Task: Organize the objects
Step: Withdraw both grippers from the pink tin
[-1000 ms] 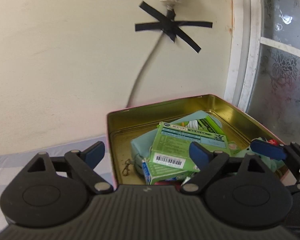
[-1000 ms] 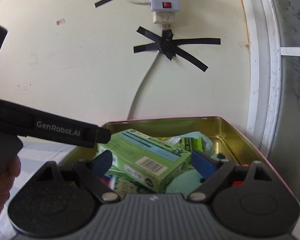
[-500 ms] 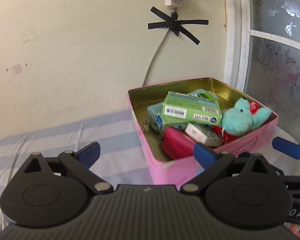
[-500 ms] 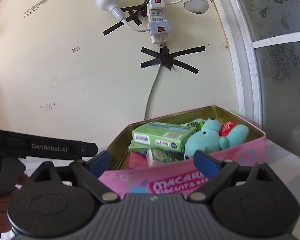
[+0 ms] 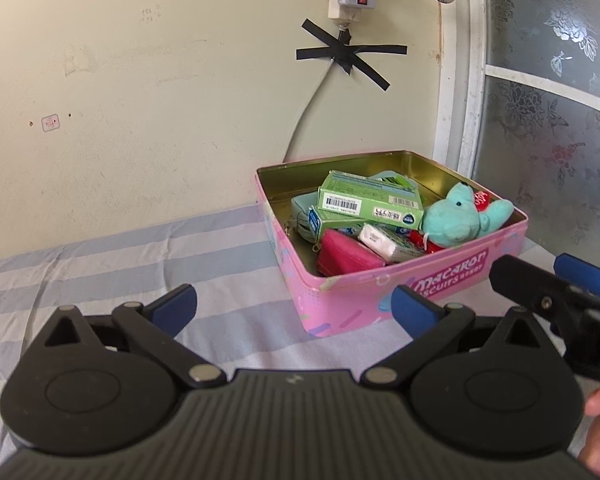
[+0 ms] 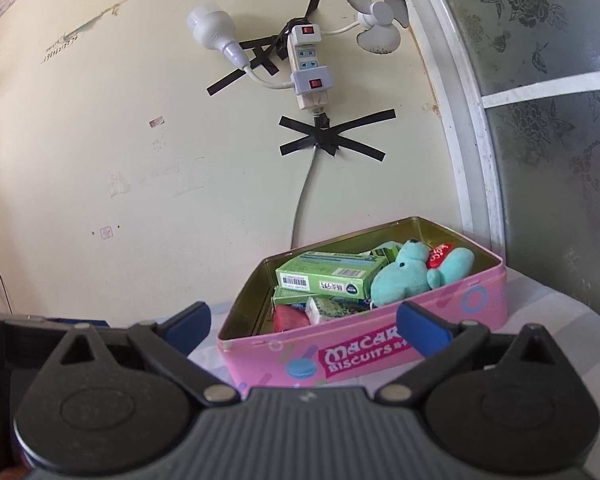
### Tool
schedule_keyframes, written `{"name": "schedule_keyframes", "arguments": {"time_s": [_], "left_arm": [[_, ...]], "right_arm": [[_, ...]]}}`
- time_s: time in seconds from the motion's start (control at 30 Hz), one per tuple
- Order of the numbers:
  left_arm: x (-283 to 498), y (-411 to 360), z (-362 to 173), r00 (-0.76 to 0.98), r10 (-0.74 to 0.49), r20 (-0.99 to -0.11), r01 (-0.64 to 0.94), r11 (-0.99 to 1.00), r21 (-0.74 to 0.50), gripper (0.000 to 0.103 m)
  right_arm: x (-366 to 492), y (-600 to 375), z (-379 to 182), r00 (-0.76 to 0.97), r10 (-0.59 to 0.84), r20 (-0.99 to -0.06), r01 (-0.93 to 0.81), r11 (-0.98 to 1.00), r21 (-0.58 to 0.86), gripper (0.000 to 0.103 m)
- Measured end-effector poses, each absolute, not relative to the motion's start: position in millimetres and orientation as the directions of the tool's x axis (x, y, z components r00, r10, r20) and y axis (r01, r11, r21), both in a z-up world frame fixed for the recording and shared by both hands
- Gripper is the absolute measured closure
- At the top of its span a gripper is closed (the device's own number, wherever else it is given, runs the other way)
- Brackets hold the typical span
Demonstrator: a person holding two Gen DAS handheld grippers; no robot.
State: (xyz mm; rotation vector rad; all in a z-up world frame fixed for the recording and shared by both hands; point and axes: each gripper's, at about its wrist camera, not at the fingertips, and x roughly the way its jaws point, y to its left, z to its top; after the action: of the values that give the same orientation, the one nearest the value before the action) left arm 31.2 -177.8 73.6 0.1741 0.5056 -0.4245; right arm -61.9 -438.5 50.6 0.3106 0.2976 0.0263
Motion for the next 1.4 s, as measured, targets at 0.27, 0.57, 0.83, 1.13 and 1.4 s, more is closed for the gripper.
{"name": "schedule_keyframes", "arguments": {"time_s": [0.27, 0.57, 0.83, 1.13, 1.4], "left_arm": [[20.1, -170.0, 61.9, 0.773, -0.345, -0.531, 0.436, 0.898, 0.052, 0.0], [7.4, -157.8, 61.6, 0.795, -0.348, -0.497, 0.425, 0.904, 0.047, 0.0], [2.5, -142.9, 50.2, 0.799, -0.331, -0.502, 0.403, 0.914, 0.039, 0.0], [0.1, -136.3, 31.5, 0.789, -0.27, -0.552, 0.393, 0.913, 0.115, 0.0], [2.7, -137.0, 23.2, 0.757, -0.255, -0.602, 0.399, 0.909, 0.117, 0.0]], "right_arm": [[-69.7, -442.5, 44.7, 0.934, 0.074, -0.349, 0.069, 0.923, 0.379, 0.0], [-83.8, -424.5, 56.5, 0.942, 0.043, -0.332, 0.076, 0.938, 0.338, 0.0], [-90.1, -407.2, 54.1, 0.945, 0.037, -0.325, 0.071, 0.946, 0.315, 0.0], [-83.4, -399.2, 39.7, 0.925, 0.066, -0.374, 0.068, 0.94, 0.335, 0.0], [-81.7, -396.0, 36.8, 0.922, 0.06, -0.382, 0.078, 0.939, 0.334, 0.0]]}}
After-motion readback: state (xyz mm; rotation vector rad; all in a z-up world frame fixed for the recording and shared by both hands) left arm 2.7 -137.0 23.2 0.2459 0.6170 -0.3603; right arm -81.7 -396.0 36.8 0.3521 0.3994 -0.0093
